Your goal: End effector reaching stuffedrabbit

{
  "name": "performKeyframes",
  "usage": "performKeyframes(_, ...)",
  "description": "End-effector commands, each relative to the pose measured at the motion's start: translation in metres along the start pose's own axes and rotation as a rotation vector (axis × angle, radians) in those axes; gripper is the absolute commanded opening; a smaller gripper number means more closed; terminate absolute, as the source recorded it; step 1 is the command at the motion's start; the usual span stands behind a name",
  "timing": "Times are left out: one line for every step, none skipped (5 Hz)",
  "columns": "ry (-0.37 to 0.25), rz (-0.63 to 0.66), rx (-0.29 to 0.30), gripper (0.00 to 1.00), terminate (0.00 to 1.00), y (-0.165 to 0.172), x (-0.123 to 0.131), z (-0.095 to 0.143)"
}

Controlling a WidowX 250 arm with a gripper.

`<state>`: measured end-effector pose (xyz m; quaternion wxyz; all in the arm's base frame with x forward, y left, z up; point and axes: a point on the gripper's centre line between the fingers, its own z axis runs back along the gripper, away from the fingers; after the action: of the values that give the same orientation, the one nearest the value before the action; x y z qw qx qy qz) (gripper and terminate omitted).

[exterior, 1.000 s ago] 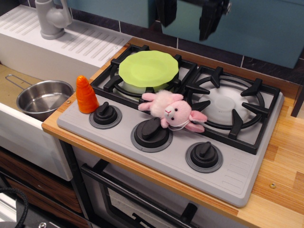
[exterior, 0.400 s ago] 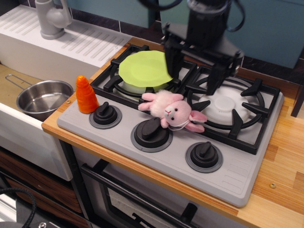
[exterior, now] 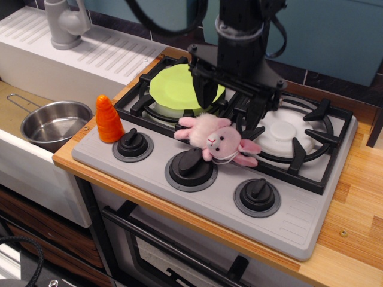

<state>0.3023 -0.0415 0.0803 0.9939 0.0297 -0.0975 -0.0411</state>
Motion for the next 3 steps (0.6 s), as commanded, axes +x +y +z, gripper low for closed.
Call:
performKeyframes(-0.104, 0.003, -0.003, 1.0, 0.0, 0.003, 0.005, -0.011)
performKeyframes(-0.116, 0.01, -0.004, 1.0, 0.0, 0.002, 0.001, -0.022)
performKeyframes(-0.118, 0.023, -0.006, 1.0, 0.0, 0.001, -0.005, -0.03)
